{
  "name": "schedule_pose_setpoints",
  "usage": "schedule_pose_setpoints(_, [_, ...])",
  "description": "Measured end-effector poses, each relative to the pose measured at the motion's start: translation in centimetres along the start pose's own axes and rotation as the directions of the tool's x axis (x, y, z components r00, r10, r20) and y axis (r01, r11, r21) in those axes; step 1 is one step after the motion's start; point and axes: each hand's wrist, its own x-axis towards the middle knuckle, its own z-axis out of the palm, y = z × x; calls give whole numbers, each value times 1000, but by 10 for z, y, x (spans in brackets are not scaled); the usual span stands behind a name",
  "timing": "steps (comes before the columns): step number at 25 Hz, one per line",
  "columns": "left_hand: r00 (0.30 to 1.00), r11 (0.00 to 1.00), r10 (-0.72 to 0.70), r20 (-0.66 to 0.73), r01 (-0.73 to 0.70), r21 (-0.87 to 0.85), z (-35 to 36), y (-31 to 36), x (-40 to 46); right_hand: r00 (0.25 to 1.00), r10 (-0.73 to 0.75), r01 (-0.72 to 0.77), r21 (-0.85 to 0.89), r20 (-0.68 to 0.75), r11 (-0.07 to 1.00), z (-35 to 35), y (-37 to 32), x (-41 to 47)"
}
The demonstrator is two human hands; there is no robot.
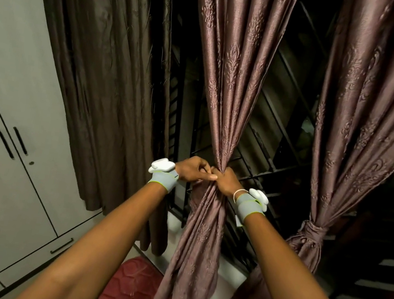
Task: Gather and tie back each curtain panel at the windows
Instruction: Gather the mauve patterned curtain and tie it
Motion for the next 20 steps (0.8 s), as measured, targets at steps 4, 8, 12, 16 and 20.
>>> schedule_pose_setpoints(4, [999, 963, -34, 32, 25, 268, 4, 2, 1, 1000, 13, -15, 94, 18, 995, 1, 3, 0])
schedule_pose_setpoints(8, [999, 946, -10, -48, 25, 324, 18, -4, 3, 1000, 21, -22, 78, 13, 997, 1, 4, -1])
schedule_pose_setpoints(12, [996, 968, -85, 6, 81, 238, 9, -8, 7, 1000, 6, -6, 35, 9, 999, -3, 1, -2])
schedule_pose_setpoints(16, [991, 953, -87, -103, 113, 282, 15, 3, 8, 1000, 0, -1, -29, -21, 1000, 3, 1, 0])
schedule_pose_setpoints(20, [993, 975, -84, -85, 100, 201, 31, 13, 2, 998, 8, -15, -103, -69, 995, 3, 2, 1])
